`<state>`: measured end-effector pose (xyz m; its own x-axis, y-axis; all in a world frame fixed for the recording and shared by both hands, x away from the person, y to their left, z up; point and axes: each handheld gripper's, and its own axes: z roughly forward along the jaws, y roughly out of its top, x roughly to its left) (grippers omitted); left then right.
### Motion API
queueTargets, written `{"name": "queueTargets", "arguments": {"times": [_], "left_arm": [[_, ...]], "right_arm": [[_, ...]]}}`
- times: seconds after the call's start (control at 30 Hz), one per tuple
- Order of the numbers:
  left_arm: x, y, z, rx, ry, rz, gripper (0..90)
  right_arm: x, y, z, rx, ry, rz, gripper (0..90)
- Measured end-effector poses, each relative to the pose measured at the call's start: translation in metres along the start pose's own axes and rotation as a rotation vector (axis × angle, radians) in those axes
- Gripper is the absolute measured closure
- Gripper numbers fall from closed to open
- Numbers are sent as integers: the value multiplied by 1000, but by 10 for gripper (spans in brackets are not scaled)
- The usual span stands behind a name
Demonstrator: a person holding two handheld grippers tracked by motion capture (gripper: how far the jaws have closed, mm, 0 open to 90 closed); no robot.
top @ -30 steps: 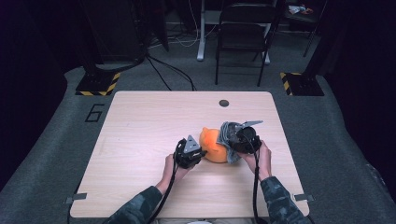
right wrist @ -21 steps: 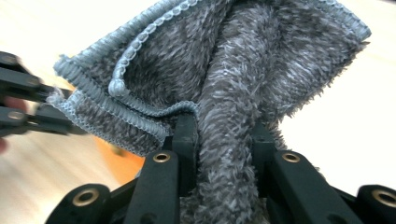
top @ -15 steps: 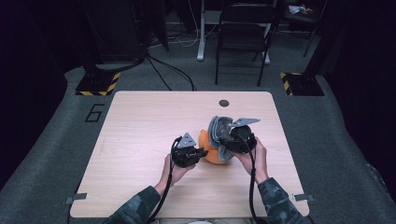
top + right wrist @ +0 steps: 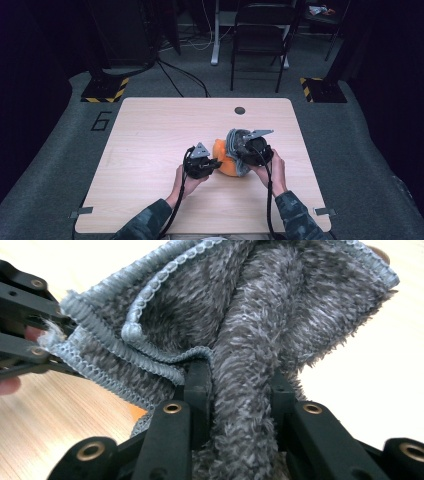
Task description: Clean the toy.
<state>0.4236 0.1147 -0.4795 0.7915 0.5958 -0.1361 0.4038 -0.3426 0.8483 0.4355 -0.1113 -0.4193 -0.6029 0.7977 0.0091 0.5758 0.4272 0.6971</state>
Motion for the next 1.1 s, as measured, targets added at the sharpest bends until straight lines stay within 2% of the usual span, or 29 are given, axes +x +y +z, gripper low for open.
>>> {"name": "queueTargets", "arguments": {"times": [0.07, 0.23, 0.4, 0.57, 0.7, 1.1], "left_arm": [[1, 0, -1, 3, -14, -4, 811], [3, -1, 0, -2, -19, -15, 809], [2, -1, 0, -5, -12, -13, 809], [2, -1, 0, -7, -12, -15, 807], [3, -1, 0, -7, -11, -14, 805], [3, -1, 1, -11, -10, -15, 801]], "right_arm": [[-4, -2, 0, 13, 2, 2, 709], [-15, -6, 1, 37, 1, 23, 709], [-25, -14, 5, 53, -4, 54, 709], [-33, -20, 8, 71, -23, 57, 710], [-42, -24, 12, 97, -21, 87, 709], [-57, -40, 34, 179, -59, 161, 709]]}}
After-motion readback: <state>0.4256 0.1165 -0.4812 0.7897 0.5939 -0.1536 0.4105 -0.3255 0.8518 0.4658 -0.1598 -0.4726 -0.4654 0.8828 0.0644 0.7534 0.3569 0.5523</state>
